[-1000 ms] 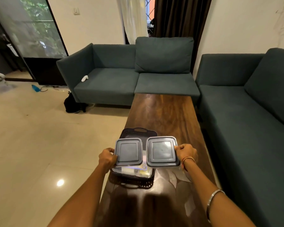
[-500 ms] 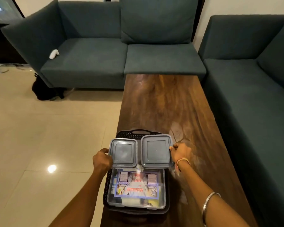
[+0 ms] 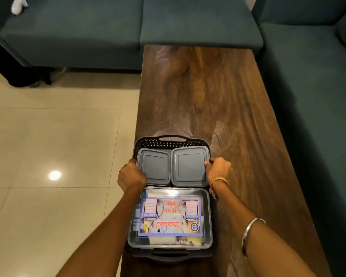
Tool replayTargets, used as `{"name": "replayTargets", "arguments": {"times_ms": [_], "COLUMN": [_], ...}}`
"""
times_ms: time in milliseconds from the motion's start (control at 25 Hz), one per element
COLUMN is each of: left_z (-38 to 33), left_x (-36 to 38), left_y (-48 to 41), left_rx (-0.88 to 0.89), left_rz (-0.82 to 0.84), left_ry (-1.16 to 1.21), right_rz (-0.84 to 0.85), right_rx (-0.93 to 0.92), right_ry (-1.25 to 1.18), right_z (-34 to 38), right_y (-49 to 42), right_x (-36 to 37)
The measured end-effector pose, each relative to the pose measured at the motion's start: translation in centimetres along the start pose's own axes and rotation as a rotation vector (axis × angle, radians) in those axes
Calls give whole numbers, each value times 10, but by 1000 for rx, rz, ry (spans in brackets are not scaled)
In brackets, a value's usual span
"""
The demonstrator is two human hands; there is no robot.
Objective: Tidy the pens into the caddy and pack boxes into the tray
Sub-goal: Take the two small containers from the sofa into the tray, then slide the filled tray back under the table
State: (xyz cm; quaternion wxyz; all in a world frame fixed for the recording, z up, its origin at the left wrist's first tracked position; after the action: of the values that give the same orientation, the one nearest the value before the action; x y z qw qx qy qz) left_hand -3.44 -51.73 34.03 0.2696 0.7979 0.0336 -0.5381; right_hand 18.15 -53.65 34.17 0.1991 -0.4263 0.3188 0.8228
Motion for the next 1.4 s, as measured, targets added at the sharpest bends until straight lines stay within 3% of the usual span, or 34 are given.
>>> {"name": "replayTargets", "arguments": {"times_ms": [280,480,680,880,1160,1400], "left_z": [1,9,23,28,36,103], "left_x": [9,20,-2,-58,-172,-273], "left_y": [-2,7,19,40,90,109], "left_rx": [82,251,177,-85,29,173], "left_rz": [-11,-66,-60,217,302,392], "left_ry": [-244,-348,97,718,958,1049], "right_rz": [-85,-69,-91,-109,-190,-296], "right_rx": [-32,-47,-57,22,14,-36], "right_ry": [115,122,-104,-318,-509,-739], "right_z": [1,-2,-3,6,61,134], "right_y": [2,3,32,80,174,271], "right_x": [7,12,9,-31,-98,-89]}}
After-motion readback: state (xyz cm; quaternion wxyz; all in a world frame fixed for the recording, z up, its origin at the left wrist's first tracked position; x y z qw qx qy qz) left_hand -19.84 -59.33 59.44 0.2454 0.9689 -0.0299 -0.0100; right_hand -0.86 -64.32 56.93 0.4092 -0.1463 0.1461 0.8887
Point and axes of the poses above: each hand's wrist, its own y-axis away from the middle knuckle, its own x-axis out of the palm, z = x × y, the point moved 1 cm from there along -y, towards the middle knuckle, and after that the axes turned 6 degrees about -y, right-handed, at the moved point
